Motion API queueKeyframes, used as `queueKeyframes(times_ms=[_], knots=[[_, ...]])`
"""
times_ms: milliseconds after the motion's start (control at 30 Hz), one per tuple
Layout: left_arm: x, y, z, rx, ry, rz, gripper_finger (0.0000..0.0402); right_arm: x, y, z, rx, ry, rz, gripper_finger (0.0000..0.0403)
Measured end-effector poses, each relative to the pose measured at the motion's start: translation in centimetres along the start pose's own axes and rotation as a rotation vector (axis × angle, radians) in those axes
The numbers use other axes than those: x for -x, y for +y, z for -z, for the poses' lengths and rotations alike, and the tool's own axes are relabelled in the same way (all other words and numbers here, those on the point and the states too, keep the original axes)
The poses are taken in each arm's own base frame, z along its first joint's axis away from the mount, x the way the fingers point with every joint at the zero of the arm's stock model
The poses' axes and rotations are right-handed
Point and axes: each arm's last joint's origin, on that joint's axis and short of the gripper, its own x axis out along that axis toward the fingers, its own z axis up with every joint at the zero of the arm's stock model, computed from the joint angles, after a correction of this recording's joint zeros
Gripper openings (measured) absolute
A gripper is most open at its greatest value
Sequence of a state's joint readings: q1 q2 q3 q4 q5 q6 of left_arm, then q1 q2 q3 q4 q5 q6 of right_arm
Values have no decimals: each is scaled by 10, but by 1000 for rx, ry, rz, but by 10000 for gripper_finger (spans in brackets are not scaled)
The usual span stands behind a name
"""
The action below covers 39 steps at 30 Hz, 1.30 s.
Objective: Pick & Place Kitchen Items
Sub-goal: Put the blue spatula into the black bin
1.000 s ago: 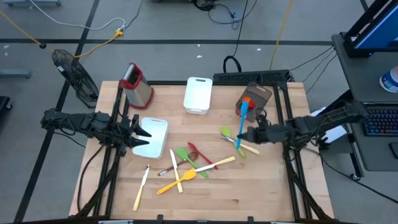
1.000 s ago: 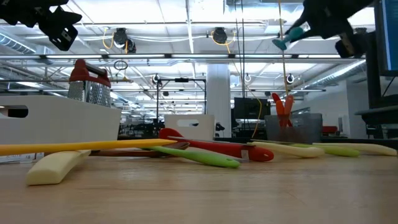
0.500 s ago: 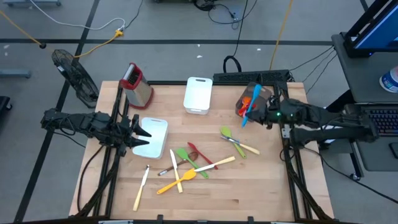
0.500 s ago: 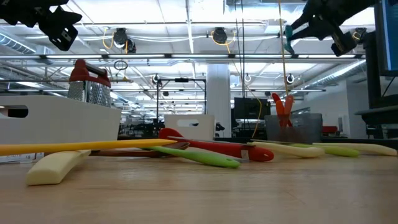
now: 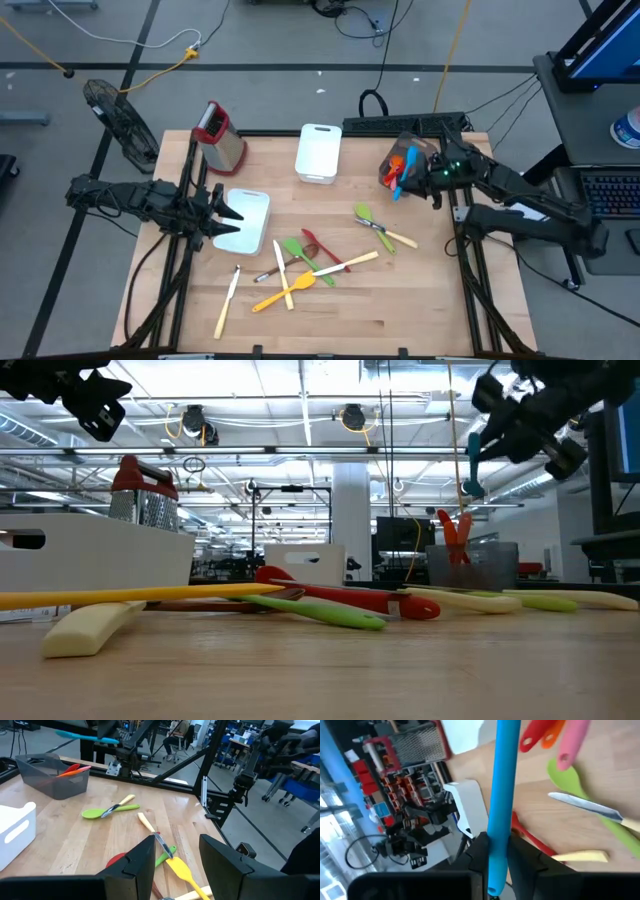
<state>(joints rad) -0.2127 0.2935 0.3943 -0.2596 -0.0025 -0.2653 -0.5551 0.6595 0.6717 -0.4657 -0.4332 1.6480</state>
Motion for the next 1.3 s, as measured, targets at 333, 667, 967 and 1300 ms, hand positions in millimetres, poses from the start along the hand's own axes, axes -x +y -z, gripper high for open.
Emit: queueKeyframes(times_ms=[333, 667, 967, 1300], knots=[[0, 0, 0, 0, 0, 0, 157, -15, -21, -40, -193, 17, -193, 40], [0, 0, 0, 0, 0, 0, 157, -21, -53, -63, -328, -19, -245, 41], [0, 0, 0, -6, 0, 0, 157, -19, -71, -74, -378, -63, -271, 42], [0, 0, 0, -8, 0, 0, 157, -16, -77, -80, -392, -104, -301, 44]])
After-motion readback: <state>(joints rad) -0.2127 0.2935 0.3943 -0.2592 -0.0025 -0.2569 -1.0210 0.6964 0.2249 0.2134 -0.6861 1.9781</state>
